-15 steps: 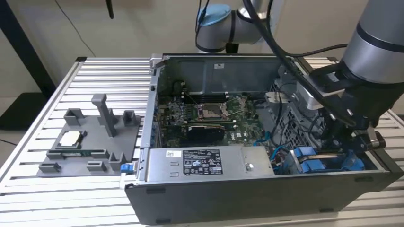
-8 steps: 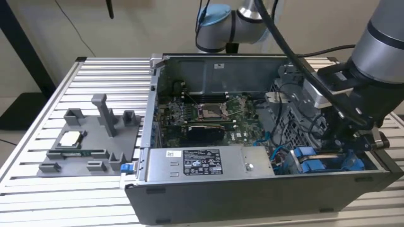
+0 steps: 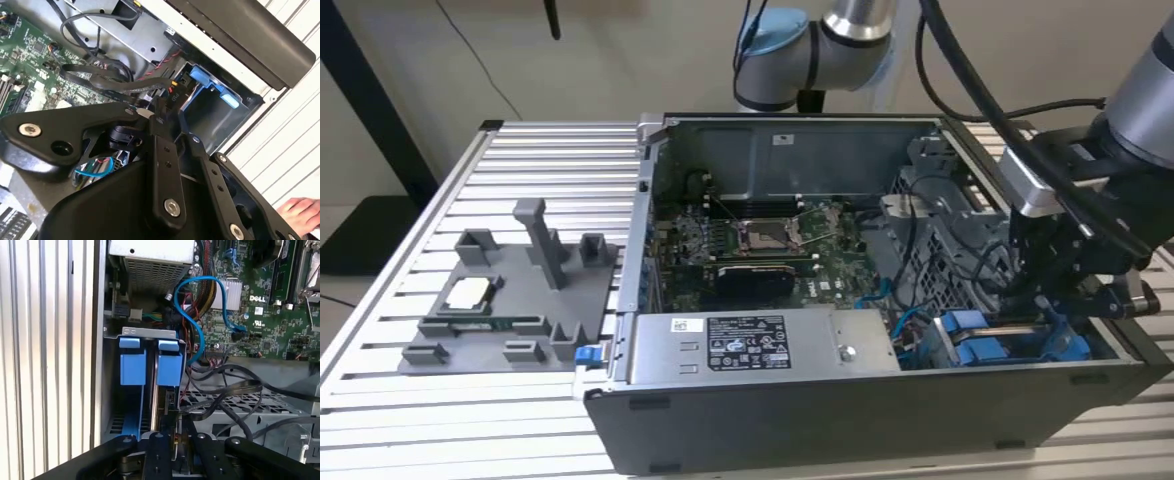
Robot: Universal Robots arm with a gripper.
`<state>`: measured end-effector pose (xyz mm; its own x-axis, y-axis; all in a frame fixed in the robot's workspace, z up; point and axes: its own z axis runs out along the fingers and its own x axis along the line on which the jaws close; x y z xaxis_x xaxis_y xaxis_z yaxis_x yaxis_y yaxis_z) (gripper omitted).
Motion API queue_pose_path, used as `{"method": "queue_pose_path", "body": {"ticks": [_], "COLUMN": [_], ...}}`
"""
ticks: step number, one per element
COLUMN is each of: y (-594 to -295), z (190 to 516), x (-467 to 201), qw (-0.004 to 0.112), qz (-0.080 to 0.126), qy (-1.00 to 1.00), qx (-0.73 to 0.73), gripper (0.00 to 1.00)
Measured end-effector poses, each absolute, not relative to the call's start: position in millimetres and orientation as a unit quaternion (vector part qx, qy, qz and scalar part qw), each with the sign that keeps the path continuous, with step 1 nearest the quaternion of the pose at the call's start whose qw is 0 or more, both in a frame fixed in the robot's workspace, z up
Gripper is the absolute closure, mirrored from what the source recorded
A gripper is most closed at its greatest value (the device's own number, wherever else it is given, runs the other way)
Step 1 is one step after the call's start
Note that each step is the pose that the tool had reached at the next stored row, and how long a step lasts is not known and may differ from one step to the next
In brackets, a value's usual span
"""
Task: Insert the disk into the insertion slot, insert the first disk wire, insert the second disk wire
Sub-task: 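Insert the second disk wire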
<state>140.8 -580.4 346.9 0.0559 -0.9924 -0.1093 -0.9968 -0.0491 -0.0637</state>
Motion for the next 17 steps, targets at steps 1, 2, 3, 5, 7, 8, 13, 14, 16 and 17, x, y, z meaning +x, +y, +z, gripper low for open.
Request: {"method": "queue_pose_path", "body": {"ticks": [1, 2, 3, 5, 7, 8, 13, 14, 16, 17], "y": [-580.4, -580.4, -580.3, -580.4, -580.4, -580.4, -580.4, -580.4, -580.4, -580.4], "z": [346.9, 346.9, 347.2, 351.0, 356.5, 359.2, 362.9, 362.9, 362.9, 362.9], "x": [143.5, 145.0, 145.2, 145.1, 145.2, 145.2, 145.2, 145.2, 145.2, 145.2], "qw": [0.056, 0.053, 0.052, 0.052, 0.052, 0.052, 0.052, 0.052, 0.051, 0.051], "qz": [0.023, 0.026, 0.027, 0.028, 0.028, 0.028, 0.028, 0.028, 0.028, 0.028], "qy": [0.687, 0.687, 0.687, 0.688, 0.688, 0.688, 0.688, 0.688, 0.688, 0.688], "qx": [-0.724, -0.724, -0.724, -0.724, -0.723, -0.723, -0.723, -0.723, -0.723, -0.723], "gripper": [0.76, 0.76, 0.76, 0.76, 0.76, 0.76, 0.76, 0.76, 0.76, 0.76]}}
